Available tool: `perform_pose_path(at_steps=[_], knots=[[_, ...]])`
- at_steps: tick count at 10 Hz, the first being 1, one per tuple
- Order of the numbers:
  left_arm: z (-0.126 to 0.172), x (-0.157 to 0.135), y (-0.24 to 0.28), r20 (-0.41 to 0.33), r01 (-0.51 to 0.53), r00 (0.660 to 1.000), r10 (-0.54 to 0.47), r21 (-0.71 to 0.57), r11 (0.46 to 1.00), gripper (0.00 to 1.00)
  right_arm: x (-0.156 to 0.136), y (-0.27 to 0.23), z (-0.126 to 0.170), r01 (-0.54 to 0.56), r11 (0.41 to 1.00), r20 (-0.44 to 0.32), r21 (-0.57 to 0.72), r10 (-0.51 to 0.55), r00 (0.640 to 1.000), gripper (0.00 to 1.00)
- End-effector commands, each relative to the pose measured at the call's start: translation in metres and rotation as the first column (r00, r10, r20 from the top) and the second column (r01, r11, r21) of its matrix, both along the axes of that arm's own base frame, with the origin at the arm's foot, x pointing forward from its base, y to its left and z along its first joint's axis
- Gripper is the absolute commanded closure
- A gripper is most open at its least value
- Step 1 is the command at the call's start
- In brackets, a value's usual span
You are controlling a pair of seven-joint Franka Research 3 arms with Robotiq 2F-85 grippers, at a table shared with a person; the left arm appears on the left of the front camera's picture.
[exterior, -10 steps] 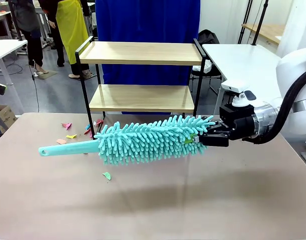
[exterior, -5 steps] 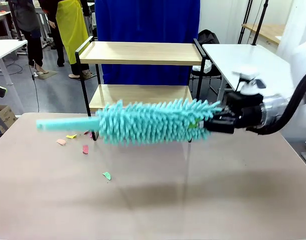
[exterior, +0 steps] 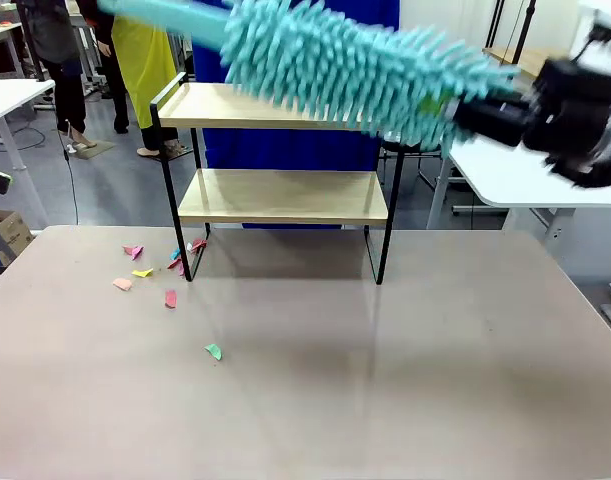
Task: Clean the shelf.
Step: Hand the Duster back to the human.
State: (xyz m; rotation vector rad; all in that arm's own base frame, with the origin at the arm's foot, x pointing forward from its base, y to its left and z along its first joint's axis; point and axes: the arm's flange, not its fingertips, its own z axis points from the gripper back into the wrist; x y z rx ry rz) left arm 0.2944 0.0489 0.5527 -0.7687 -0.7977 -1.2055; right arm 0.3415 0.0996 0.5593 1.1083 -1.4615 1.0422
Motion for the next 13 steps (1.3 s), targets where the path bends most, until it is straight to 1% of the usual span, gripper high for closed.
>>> perform_pose_path(at_steps=[1,2,4,5,6,7,9,11,12,13], knots=[[0.0,0.002,-0.001,0.021,0.017,1.0,-0.017,-0.023,1.0,0.0,-0.027,-0.012,0.02,0.258,0.966,0.014,-0.013,-0.258,0.966,0.84],[0.0,0.002,-0.001,0.021,0.017,1.0,-0.017,-0.023,1.0,0.0,-0.025,-0.028,0.03,0.37,0.929,0.002,-0.016,-0.37,0.929,0.84],[0.0,0.002,-0.001,0.021,0.017,1.0,-0.017,-0.023,1.0,0.0,-0.019,-0.064,0.039,0.515,0.857,-0.058,0.021,-0.513,0.857,0.84],[0.0,0.002,-0.001,0.021,0.017,1.0,-0.017,-0.023,1.0,0.0,-0.019,-0.085,0.036,0.596,0.803,-0.09,0.027,-0.592,0.801,0.84],[0.0,0.002,-0.001,0.021,0.017,1.0,-0.017,-0.023,1.0,0.0,-0.018,-0.103,0.029,0.649,0.76,-0.134,0.026,-0.64,0.756,0.84],[0.0,0.002,-0.001,0.021,0.017,1.0,-0.017,-0.023,1.0,0.0,-0.016,-0.122,0.019,0.71,0.704,-0.17,0.025,-0.697,0.697,0.84],[0.0,0.002,-0.001,0.021,0.017,1.0,-0.017,-0.023,1.0,0.0,-0.012,-0.163,-0.013,0.817,0.576,-0.237,-0.001,-0.794,0.559,0.84],[0.0,0.002,-0.001,0.021,0.017,1.0,-0.017,-0.023,1.0,0.0,-0.014,-0.184,-0.043,0.864,0.502,-0.27,-0.04,-0.838,0.474,0.84],[0.0,0.002,-0.001,0.021,0.017,1.0,-0.017,-0.023,1.0,0.0,-0.012,-0.189,-0.061,0.879,0.47,-0.276,-0.082,-0.858,0.434,0.84],[0.0,0.002,-0.001,0.021,0.017,1.0,-0.017,-0.023,1.0,0.0,-0.011,-0.191,-0.078,0.885,0.451,-0.279,-0.116,-0.87,0.407,0.84]])
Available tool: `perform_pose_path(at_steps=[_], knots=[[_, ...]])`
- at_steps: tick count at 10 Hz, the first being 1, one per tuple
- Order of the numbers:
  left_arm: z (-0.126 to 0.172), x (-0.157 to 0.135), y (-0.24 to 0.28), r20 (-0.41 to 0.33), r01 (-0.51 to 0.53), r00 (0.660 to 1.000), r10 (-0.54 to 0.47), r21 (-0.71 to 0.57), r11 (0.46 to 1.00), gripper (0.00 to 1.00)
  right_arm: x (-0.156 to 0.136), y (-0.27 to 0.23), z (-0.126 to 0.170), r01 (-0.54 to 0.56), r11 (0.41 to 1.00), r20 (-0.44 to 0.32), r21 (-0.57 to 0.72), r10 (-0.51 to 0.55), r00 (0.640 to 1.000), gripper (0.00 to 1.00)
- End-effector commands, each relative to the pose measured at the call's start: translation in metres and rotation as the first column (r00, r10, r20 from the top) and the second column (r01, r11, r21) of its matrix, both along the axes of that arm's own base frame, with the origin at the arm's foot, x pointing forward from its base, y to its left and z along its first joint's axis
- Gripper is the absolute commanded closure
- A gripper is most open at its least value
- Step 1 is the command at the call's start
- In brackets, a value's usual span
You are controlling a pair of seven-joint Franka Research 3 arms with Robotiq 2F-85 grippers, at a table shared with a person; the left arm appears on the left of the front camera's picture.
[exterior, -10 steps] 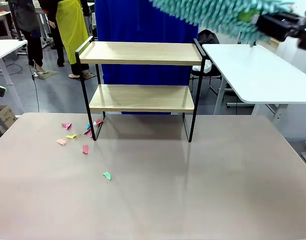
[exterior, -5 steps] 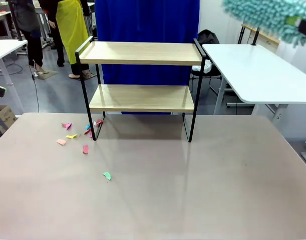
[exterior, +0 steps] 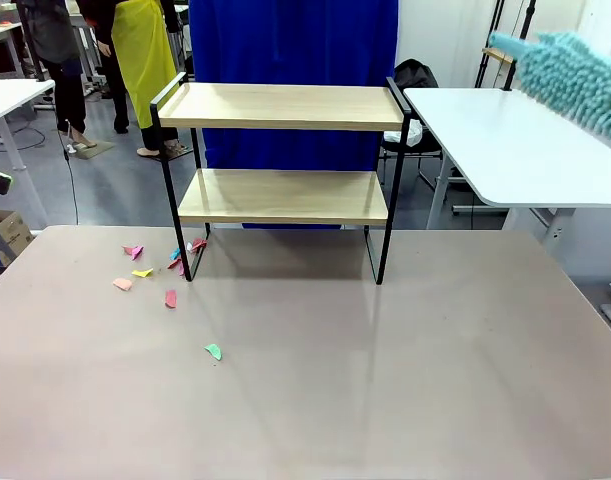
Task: Clean the shelf.
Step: Hand the Duster back to the human.
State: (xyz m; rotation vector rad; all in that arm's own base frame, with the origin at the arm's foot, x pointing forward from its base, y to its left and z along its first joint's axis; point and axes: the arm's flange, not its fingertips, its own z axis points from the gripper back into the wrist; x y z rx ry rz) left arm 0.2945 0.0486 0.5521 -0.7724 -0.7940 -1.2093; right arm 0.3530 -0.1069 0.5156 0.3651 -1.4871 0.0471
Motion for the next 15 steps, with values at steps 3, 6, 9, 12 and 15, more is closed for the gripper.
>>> perform_pose_path(at_steps=[3,6,9,12,15], knots=[[0.001,0.002,-0.001,0.023,0.012,1.0,-0.011,-0.024,1.0,0.0,-0.017,0.026,-0.094,0.025,0.999,-0.074,-0.02,-0.026,0.997,0.84],[0.001,0.002,-0.001,0.023,0.012,1.0,-0.011,-0.024,1.0,0.0,-0.021,0.044,-0.14,0.012,1.0,-0.061,0.005,-0.011,0.998,0.84],[0.001,0.002,-0.001,0.023,0.012,1.0,-0.011,-0.024,1.0,0.0,0.04,0.03,-0.112,0.001,1.0,-0.119,0.015,0.001,0.993,0.84],[0.001,0.002,-0.001,0.023,0.012,1.0,-0.011,-0.024,1.0,0.0,0.04,0.03,-0.112,0.001,1.0,-0.119,0.015,0.001,0.993,0.84],[0.001,0.002,-0.001,0.023,0.012,1.0,-0.011,-0.024,1.0,0.0,0.04,0.03,-0.112,0.001,1.0,-0.119,0.015,0.001,0.993,0.84]])
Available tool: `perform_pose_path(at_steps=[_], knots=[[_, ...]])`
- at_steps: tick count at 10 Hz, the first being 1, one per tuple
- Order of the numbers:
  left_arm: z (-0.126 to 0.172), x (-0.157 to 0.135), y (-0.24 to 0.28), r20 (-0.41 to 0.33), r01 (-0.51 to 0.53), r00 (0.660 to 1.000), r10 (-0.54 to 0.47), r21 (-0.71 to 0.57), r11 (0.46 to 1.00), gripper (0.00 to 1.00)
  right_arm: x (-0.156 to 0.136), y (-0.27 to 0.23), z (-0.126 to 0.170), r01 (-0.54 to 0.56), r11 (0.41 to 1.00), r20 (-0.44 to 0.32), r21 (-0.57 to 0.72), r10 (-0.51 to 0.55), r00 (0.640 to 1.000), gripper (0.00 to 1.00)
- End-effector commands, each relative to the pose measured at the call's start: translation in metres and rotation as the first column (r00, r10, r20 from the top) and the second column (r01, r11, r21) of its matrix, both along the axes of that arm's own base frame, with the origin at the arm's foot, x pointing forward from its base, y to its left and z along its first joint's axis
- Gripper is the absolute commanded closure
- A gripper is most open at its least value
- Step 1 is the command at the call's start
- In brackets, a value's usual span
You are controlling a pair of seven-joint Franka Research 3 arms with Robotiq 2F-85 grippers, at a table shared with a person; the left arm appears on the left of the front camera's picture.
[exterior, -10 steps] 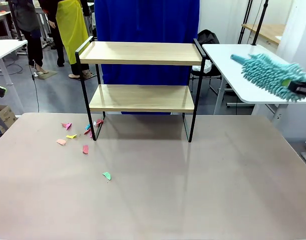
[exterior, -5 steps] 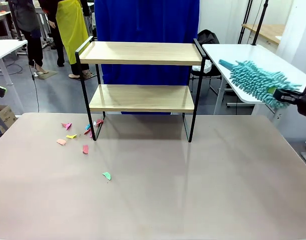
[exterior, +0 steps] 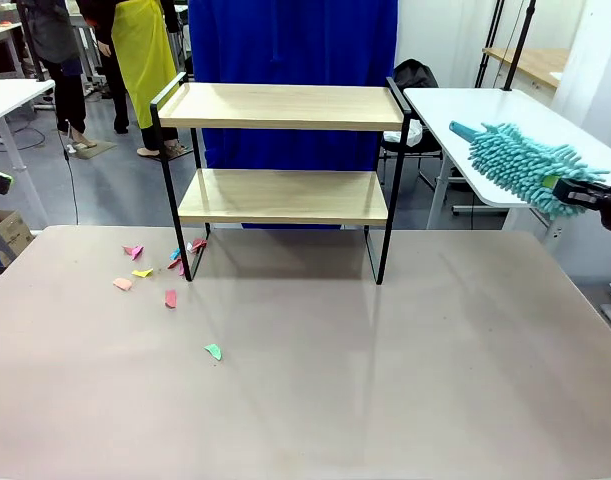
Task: Clean the shelf.
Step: Hand the Duster back to the human.
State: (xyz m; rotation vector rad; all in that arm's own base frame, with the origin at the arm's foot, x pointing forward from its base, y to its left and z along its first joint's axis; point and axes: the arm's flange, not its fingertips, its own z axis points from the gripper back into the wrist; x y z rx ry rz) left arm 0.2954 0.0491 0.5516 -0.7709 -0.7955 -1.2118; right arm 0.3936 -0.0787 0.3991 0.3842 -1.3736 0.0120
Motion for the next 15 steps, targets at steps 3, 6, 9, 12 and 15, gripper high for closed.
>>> perform_pose_path(at_steps=[3,6,9,12,15], knots=[[0.0012,0.0007,-0.0012,0.02,0.011,1.0,-0.01,-0.024,1.0,0.0,-0.0008,0.0014,0.0041,0.004,1.0,-0.003,-0.008,-0.004,1.0,0.84],[0.0012,0.0007,-0.0012,0.02,0.011,1.0,-0.01,-0.024,1.0,0.0,-0.0008,0.0014,0.0041,0.004,1.0,-0.003,-0.008,-0.004,1.0,0.84],[0.0012,0.0007,-0.0012,0.02,0.011,1.0,-0.01,-0.024,1.0,0.0,-0.0008,0.0014,0.0041,0.004,1.0,-0.003,-0.008,-0.004,1.0,0.84],[0.0012,0.0007,-0.0012,0.02,0.011,1.0,-0.01,-0.024,1.0,0.0,-0.0008,0.0014,0.0041,0.004,1.0,-0.003,-0.008,-0.004,1.0,0.84],[0.0012,0.0007,-0.0012,0.02,0.011,1.0,-0.01,-0.024,1.0,0.0,-0.0008,0.0014,0.0041,0.004,1.0,-0.003,-0.008,-0.004,1.0,0.84]])
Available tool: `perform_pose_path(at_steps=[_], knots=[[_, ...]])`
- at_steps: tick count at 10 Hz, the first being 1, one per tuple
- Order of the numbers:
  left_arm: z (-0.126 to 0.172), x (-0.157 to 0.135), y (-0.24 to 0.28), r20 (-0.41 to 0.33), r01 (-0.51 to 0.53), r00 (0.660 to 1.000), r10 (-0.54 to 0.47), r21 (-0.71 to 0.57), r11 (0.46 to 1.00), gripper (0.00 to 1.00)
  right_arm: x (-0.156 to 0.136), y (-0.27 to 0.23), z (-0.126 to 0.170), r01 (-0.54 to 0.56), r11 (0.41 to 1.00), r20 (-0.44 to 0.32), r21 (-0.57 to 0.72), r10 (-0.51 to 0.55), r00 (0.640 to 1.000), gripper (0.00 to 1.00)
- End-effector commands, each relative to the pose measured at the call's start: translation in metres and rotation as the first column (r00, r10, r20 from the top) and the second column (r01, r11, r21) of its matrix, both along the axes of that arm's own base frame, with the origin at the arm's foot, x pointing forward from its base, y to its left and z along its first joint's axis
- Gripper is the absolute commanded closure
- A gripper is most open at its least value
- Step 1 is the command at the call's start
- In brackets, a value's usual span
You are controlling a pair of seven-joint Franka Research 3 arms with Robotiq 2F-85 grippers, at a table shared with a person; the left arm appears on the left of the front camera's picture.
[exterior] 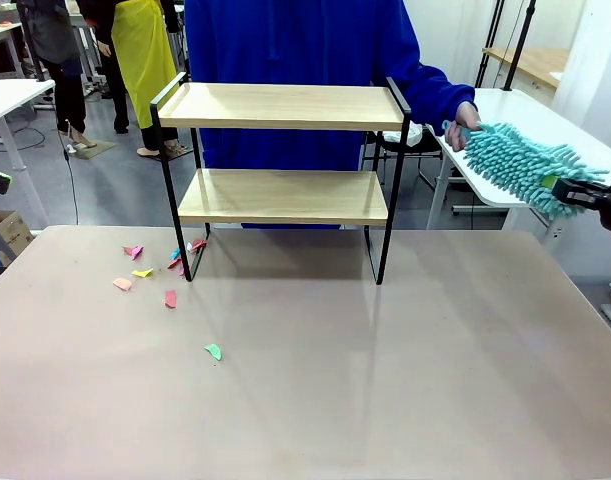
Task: Clean the shelf.
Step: Hand the Duster back to the human.
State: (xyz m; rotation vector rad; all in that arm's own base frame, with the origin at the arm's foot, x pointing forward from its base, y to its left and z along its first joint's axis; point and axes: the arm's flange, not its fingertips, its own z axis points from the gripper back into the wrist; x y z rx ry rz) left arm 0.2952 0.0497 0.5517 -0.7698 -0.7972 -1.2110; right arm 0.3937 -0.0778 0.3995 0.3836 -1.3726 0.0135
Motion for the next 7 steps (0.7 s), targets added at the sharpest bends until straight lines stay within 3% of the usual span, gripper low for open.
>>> perform_pose_path(at_steps=[1,2,3,4,5,6,7], knots=[[0.001,0.001,-0.002,0.019,0.012,1.0,-0.012,-0.024,1.0,0.0,0.0,0.0,0.0,0.0,1.0,0.0,0.0,0.0,1.0,0.84],[0.001,0.001,-0.002,0.019,0.012,1.0,-0.012,-0.024,1.0,0.0,0.0,0.001,-0.001,0.001,1.0,0.022,-0.025,-0.001,1.0,0.27],[0.001,0.001,-0.002,0.019,0.012,1.0,-0.012,-0.024,1.0,0.0,0.0,0.001,-0.001,0.011,1.0,0.023,-0.018,-0.011,1.0,0.27],[0.001,0.001,-0.002,0.019,0.012,1.0,-0.012,-0.024,1.0,0.0,0.0,0.0,-0.001,-0.008,1.0,0.022,-0.001,0.008,1.0,0.0],[0.001,0.001,-0.002,0.019,0.012,1.0,-0.012,-0.024,1.0,0.0,-0.001,0.001,-0.001,-0.005,1.0,0.033,0.007,0.005,0.999,0.22],[0.001,0.001,-0.002,0.019,0.012,1.0,-0.012,-0.024,1.0,0.0,-0.003,0.0,0.002,-0.021,0.999,0.047,0.03,0.019,0.999,0.0],[0.001,0.001,-0.002,0.019,0.012,1.0,-0.012,-0.024,1.0,0.0,-0.007,-0.003,0.01,-0.025,0.998,0.074,0.06,0.02,0.997,0.0]])
